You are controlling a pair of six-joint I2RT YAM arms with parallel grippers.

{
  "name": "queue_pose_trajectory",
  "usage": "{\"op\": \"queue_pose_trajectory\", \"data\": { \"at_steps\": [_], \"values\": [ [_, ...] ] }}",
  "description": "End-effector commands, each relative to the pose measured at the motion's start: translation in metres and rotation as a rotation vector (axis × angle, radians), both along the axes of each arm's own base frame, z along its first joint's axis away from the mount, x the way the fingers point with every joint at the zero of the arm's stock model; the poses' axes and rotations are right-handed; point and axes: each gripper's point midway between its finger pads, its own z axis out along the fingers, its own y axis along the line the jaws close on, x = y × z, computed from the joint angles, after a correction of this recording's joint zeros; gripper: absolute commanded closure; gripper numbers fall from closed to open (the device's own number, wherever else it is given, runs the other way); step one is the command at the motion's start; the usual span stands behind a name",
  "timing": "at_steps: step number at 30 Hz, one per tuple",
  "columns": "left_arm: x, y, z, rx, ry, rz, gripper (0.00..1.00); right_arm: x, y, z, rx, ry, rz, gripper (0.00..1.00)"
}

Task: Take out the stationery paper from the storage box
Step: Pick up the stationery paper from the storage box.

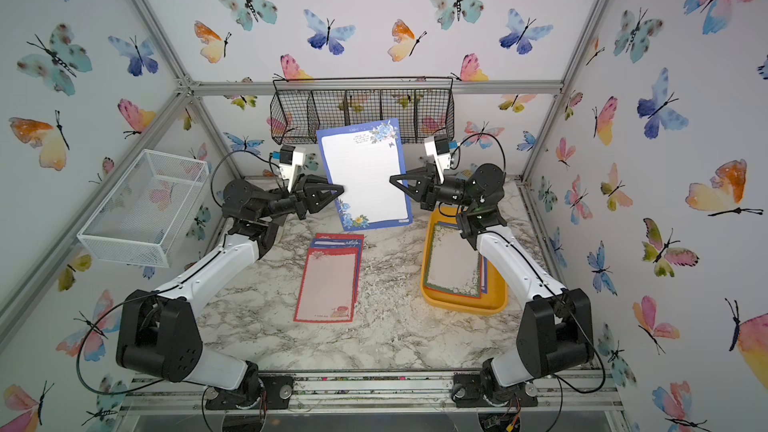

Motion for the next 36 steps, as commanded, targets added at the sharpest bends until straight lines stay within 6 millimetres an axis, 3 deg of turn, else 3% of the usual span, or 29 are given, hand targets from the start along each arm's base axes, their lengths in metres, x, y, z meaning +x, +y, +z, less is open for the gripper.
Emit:
{"op": "queue_pose_trajectory", "data": {
  "at_steps": [1, 8, 13, 15, 19, 25, 36],
  "values": [
    [-0.009, 0.001, 0.008, -0.021, -0.027, -0.004, 0.85, -0.003, 0.002, -0.002, 0.013, -0.010, 0.006, 0.98],
    [-0.002, 0.002, 0.005, -0.036, 0.010, 0.016, 1.00, -0.002, 0.002, -0.010, 0.015, 0.014, -0.015, 0.98],
    [0.000, 0.001, 0.004, -0.035, 0.031, 0.020, 1.00, 0.004, 0.000, -0.012, 0.006, 0.025, -0.059, 0.95],
    [0.005, 0.001, 0.002, -0.028, 0.063, 0.032, 1.00, 0.010, 0.000, -0.013, -0.016, 0.032, -0.099, 0.88],
    [0.016, -0.001, -0.007, 0.031, 0.162, 0.054, 1.00, 0.027, -0.006, -0.018, -0.094, 0.048, -0.234, 0.65],
    [0.016, 0.001, -0.041, 0.181, 0.323, 0.060, 1.00, 0.036, -0.020, -0.022, -0.187, 0.014, -0.388, 0.45],
    [0.001, 0.025, -0.122, 0.362, 0.631, 0.112, 1.00, 0.029, -0.035, -0.033, -0.295, -0.052, -0.484, 0.38]
  ]
}}
